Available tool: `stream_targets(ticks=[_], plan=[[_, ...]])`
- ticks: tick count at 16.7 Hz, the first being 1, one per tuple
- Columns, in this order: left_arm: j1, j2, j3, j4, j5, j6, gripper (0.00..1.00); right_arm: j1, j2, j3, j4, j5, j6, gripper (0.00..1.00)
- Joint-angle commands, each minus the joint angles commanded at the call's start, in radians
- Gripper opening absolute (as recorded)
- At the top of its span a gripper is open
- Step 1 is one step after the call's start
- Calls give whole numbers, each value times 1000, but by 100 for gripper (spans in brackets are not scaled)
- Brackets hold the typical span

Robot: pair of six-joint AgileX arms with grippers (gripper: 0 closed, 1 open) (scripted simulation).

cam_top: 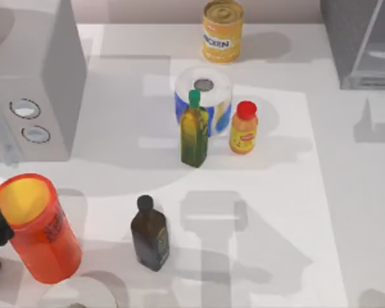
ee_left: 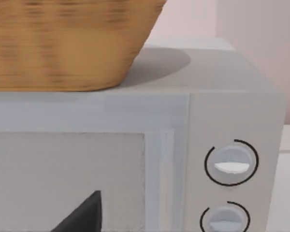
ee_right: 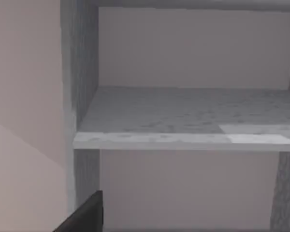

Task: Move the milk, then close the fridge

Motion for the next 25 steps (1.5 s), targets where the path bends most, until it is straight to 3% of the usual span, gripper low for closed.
stream_targets(ticks=[6,12,20,25], plan=[[0,0,0,0,0,0,100,68,-630,-383,-255,37,3,100],[0,0,0,0,0,0,100,109,-900,-608,-419,56,5,100],[0,0,0,0,0,0,100,109,-936,-586,-457,55,4,100],[0,0,0,0,0,0,100,113,-1138,-416,-721,52,-5,100]])
